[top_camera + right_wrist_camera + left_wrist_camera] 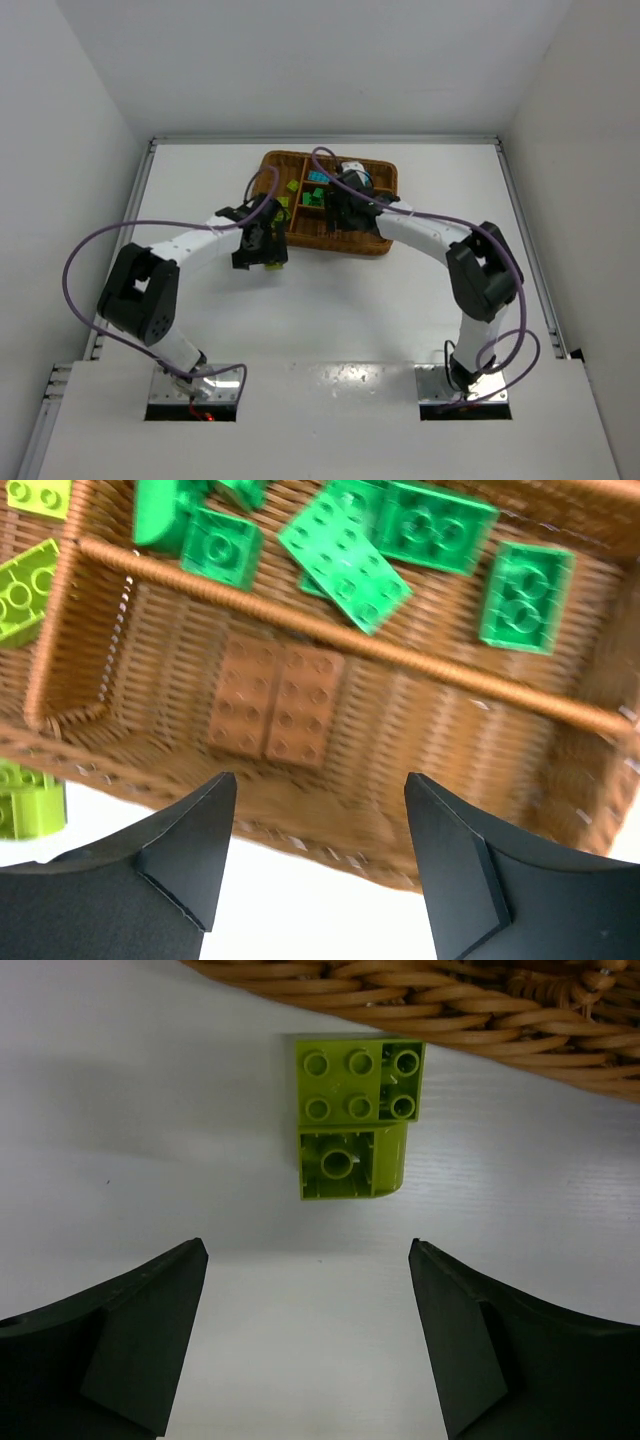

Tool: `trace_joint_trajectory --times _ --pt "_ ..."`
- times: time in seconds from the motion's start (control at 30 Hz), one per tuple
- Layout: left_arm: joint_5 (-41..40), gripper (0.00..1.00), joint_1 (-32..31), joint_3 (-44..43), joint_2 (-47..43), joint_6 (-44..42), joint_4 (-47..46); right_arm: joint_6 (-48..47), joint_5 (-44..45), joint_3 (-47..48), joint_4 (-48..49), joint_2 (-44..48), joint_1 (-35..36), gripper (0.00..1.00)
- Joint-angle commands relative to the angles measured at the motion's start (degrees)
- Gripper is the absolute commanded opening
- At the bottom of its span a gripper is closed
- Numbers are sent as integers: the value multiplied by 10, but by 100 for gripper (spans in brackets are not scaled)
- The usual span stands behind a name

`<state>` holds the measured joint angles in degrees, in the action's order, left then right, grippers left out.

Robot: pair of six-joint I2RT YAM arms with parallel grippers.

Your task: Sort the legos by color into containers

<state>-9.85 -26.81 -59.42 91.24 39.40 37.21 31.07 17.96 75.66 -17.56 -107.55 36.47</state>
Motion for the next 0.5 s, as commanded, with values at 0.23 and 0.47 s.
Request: trace_joint_trajectory --times 0.23,0.47 --pt "-45 87 -18 -45 103 10 -46 14 40 -115 -16 203 -35 69" --pt "-68 72 -24 -61 136 23 -52 20 51 -155 -35 262 -40 69"
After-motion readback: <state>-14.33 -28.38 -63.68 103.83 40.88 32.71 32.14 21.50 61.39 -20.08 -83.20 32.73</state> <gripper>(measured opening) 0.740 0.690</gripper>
